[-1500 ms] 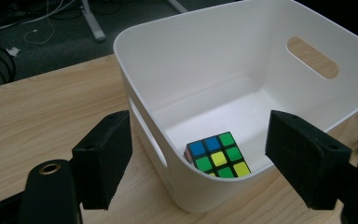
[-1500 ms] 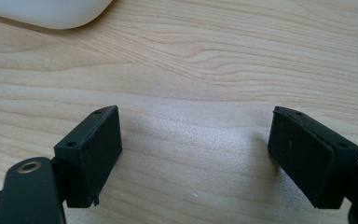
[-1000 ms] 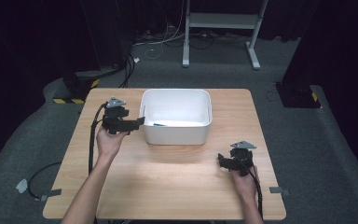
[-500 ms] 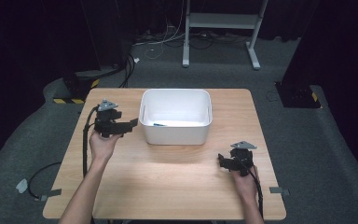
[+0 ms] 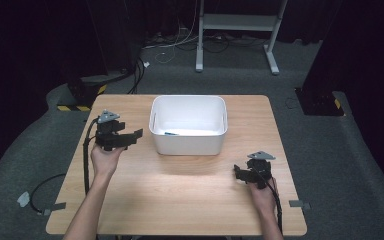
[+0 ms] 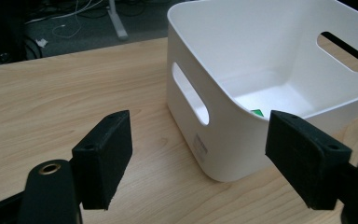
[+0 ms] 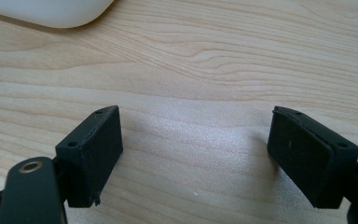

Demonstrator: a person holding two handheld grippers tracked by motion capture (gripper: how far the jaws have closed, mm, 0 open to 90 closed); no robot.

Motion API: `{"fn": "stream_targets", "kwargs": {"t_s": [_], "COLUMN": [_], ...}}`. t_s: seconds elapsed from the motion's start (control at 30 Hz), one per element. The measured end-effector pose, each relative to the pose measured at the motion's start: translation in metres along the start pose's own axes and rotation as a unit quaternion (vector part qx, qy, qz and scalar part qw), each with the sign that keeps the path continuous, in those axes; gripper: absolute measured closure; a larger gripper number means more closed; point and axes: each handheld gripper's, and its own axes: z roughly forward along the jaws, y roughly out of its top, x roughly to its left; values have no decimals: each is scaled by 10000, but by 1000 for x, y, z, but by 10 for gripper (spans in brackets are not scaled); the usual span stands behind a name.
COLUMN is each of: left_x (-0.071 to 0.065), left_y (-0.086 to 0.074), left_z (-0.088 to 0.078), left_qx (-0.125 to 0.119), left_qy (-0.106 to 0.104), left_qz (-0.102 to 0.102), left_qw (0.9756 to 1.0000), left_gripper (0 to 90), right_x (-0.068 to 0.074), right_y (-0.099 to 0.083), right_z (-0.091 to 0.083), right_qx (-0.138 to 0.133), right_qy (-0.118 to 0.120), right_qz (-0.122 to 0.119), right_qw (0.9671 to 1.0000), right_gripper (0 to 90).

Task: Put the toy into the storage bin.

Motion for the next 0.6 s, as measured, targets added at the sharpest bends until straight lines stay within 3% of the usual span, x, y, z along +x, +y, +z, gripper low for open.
{"fn": "stream_targets", "kwargs": {"t_s": [0.6], "left_x": [1], "left_y": [-11], "left_z": [-11], "left_qx": [-145], "left_qy": [56], "left_qz": [-51], "left_qw": [9999], "left_gripper": [232], "right_x": [0], "right_y": [0], "right_z": [0], "right_qx": [1], "right_qy": [-2], "right_qz": [-8], "right_qw": [10000], "right_gripper": [179]}}
